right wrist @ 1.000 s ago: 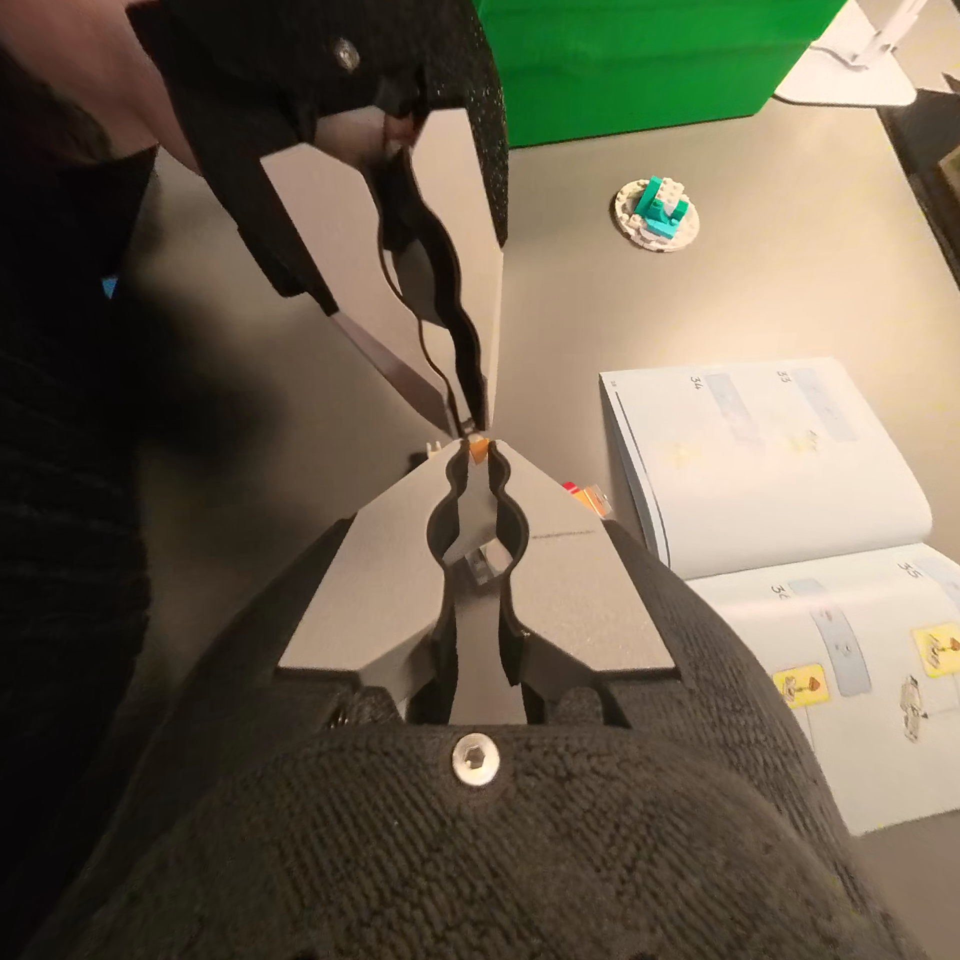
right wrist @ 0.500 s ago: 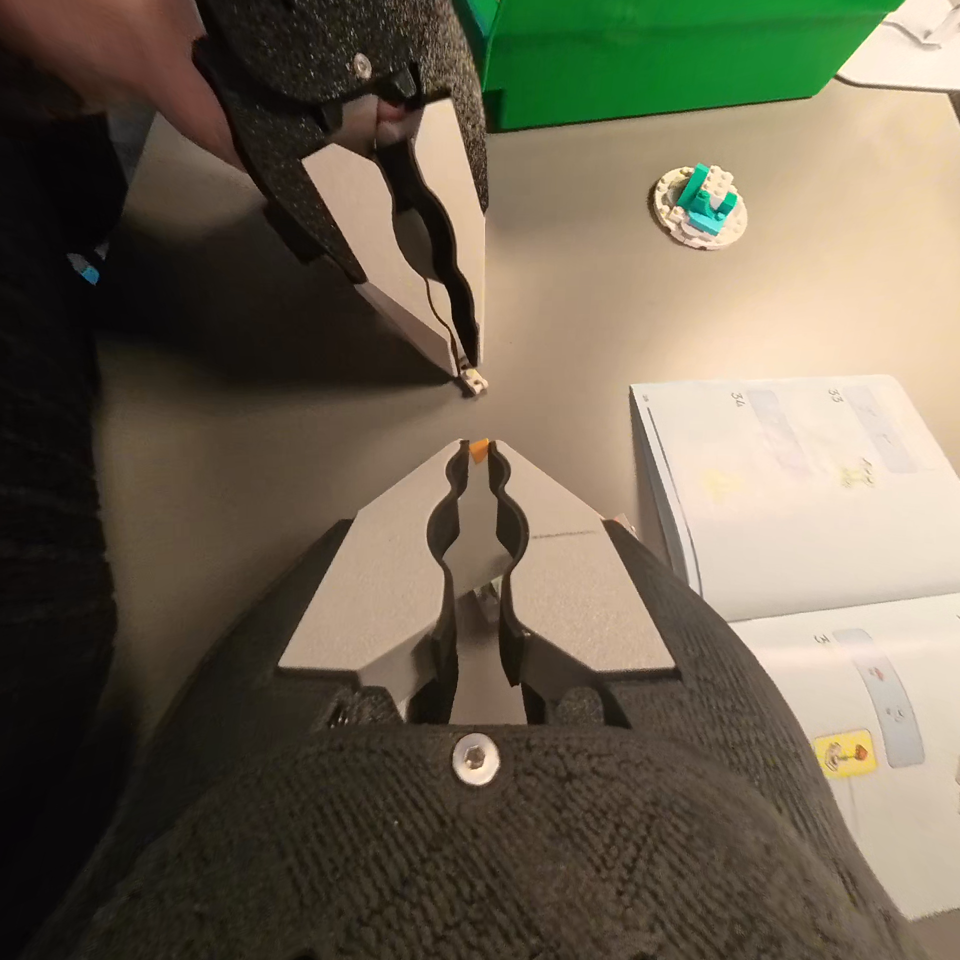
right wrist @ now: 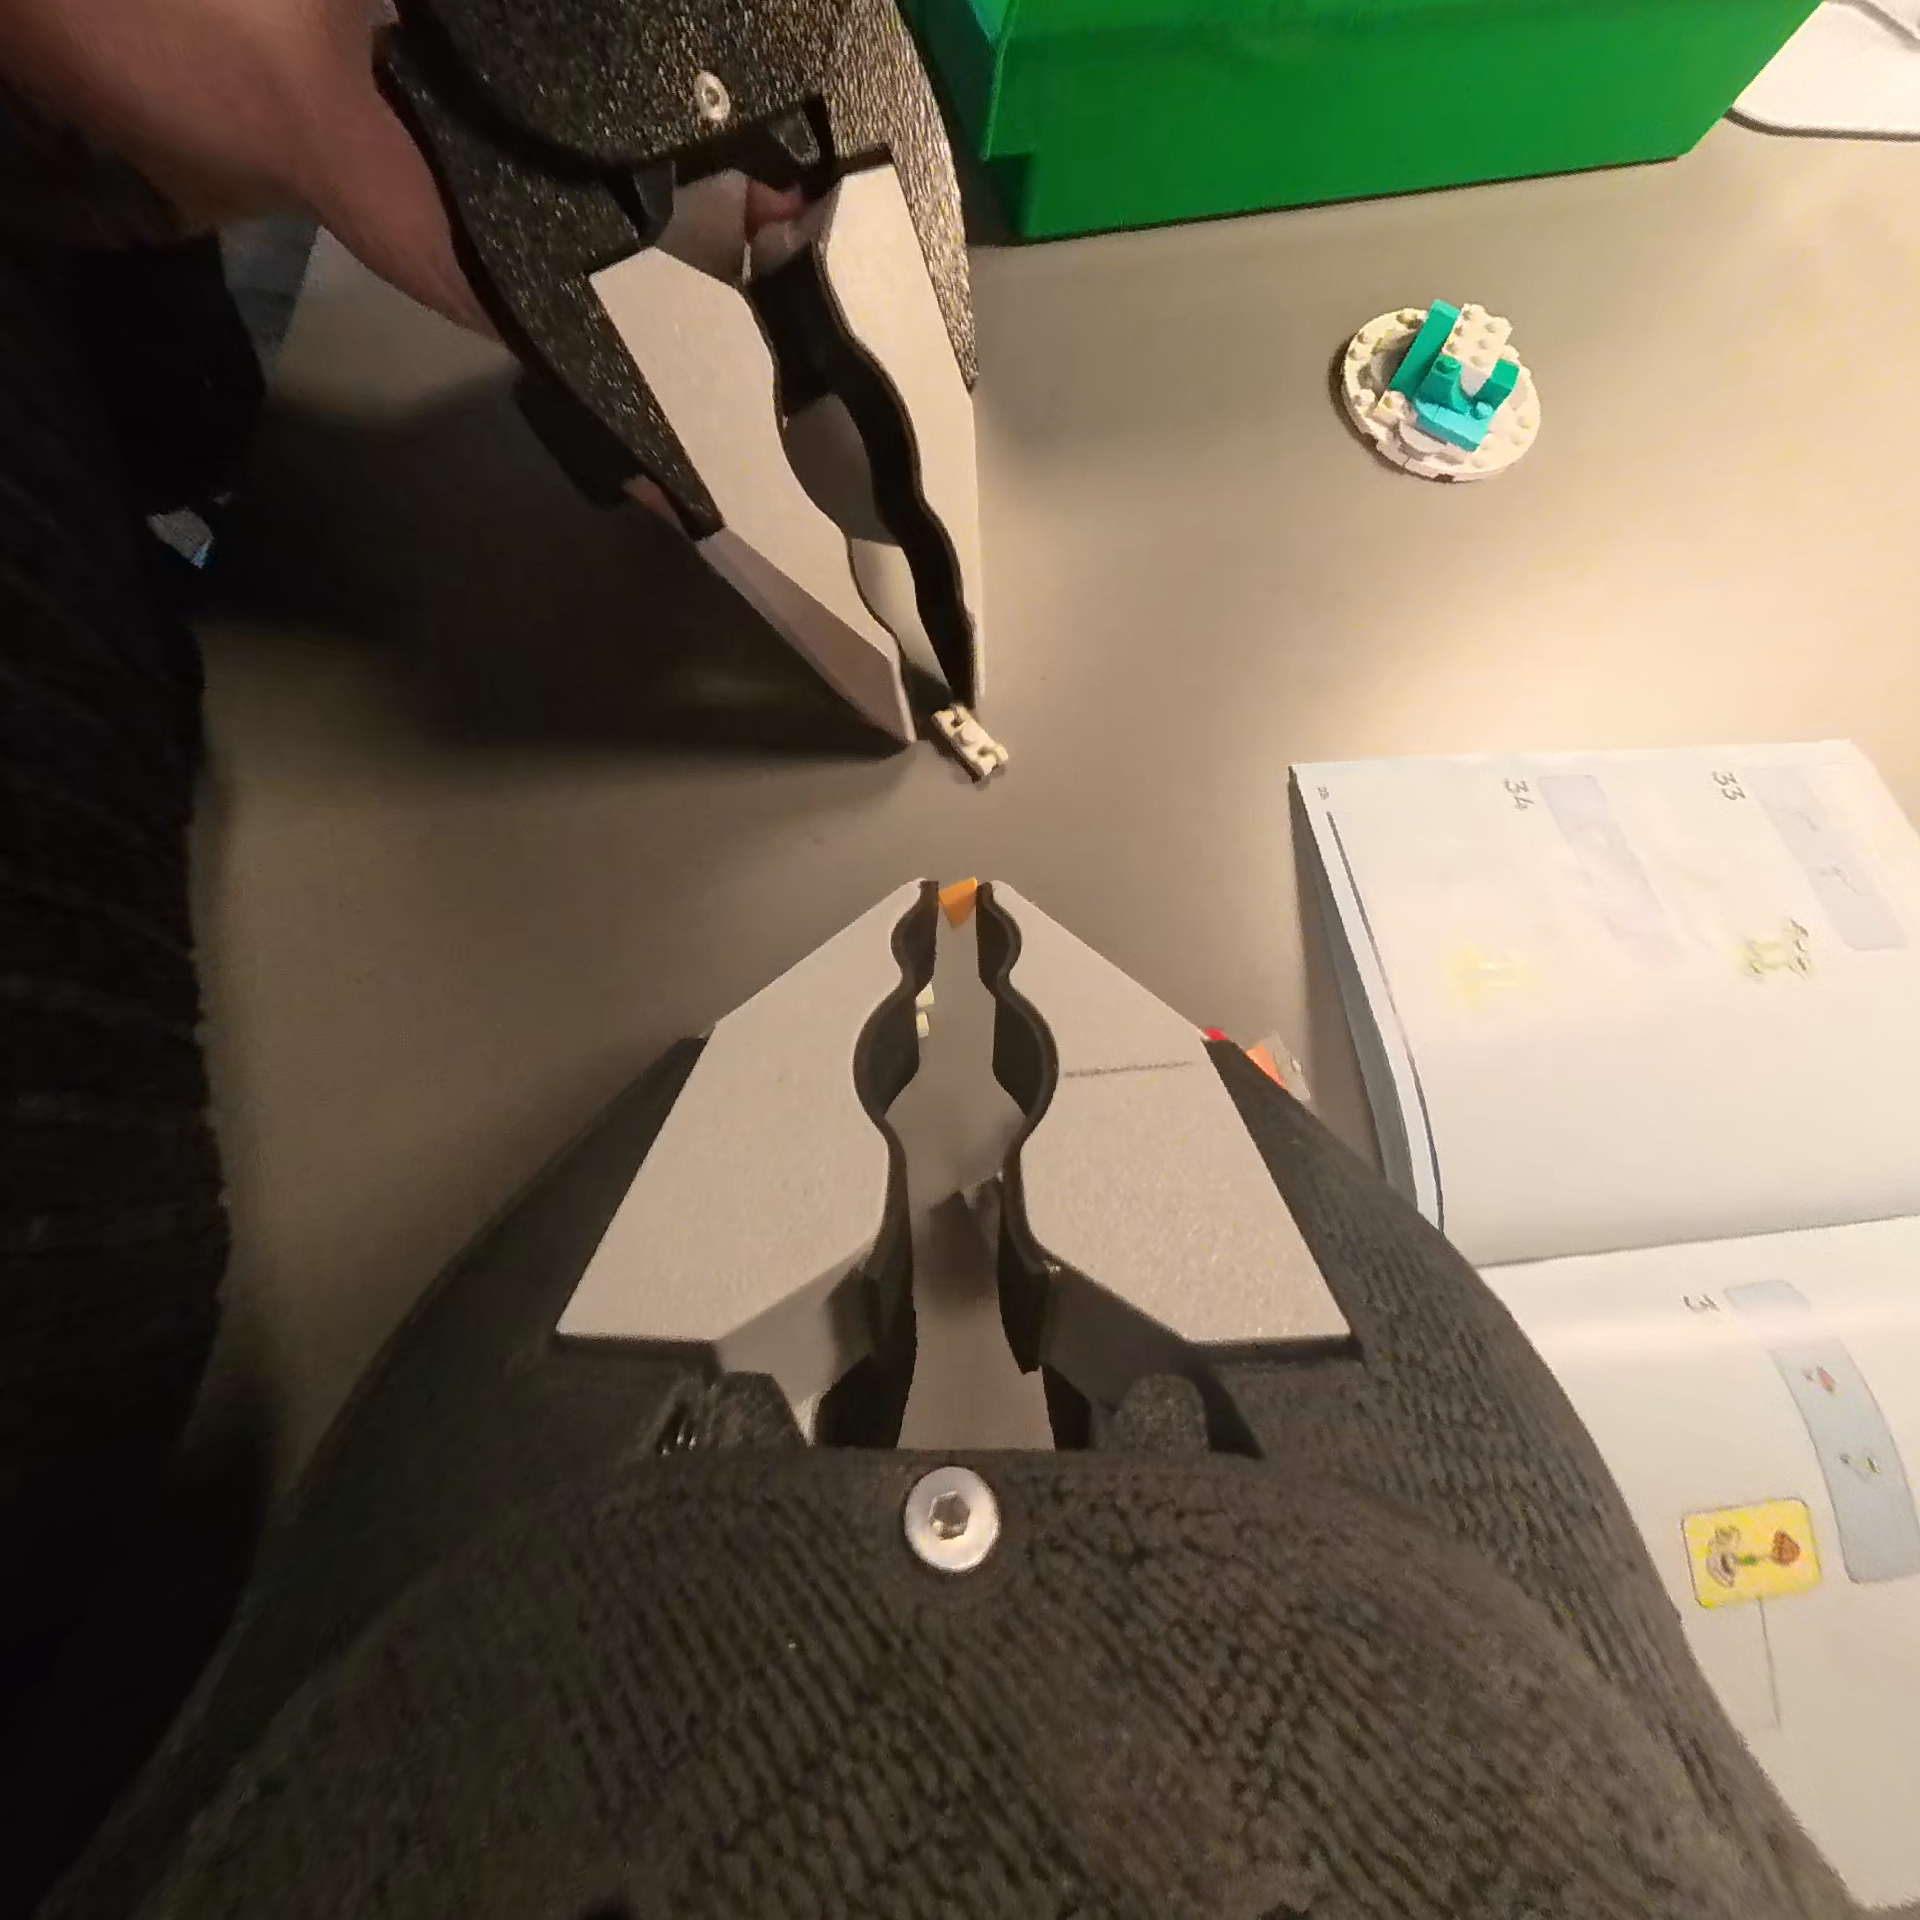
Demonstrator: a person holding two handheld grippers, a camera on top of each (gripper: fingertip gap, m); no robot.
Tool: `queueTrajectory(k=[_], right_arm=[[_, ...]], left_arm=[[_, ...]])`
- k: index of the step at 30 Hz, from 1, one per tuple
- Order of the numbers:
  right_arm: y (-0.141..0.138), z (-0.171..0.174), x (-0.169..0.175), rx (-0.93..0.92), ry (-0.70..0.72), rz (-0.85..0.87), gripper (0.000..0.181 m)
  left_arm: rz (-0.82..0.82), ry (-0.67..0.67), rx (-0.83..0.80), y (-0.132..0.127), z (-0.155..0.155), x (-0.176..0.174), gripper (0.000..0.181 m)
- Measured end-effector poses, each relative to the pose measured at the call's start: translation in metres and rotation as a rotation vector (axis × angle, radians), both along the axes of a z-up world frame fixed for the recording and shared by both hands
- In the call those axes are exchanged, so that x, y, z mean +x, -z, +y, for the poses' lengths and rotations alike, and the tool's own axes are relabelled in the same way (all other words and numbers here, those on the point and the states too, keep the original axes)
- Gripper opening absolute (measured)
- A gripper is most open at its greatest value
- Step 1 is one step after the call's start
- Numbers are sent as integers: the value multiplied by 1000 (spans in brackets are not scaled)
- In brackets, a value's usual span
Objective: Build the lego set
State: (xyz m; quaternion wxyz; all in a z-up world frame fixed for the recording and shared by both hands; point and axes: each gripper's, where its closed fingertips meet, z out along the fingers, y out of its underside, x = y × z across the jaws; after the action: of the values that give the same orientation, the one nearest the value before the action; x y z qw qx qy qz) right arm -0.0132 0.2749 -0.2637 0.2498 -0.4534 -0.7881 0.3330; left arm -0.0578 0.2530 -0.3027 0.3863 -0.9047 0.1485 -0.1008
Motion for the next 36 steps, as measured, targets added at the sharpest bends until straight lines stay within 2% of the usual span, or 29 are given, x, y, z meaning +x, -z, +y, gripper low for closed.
queueTrajectory(k=[1,8,16,27,36], right_arm=[[0,-1,-1,-1,-2,1,5],[-1,-8,-14,-1,-30,14,5],[12,-17,-32,31,-81,-11,5],[28,-22,-44,122,-194,-53,5],[33,-25,-47,128,-227,-101,5]], left_arm=[[-9,-3,4,0,1,0,12],[-26,-12,21,0,2,-1,10],[-47,-15,39,0,1,-3,6],[-47,95,42,-1,-2,2,5],[-45,115,45,-1,-2,2,5]])
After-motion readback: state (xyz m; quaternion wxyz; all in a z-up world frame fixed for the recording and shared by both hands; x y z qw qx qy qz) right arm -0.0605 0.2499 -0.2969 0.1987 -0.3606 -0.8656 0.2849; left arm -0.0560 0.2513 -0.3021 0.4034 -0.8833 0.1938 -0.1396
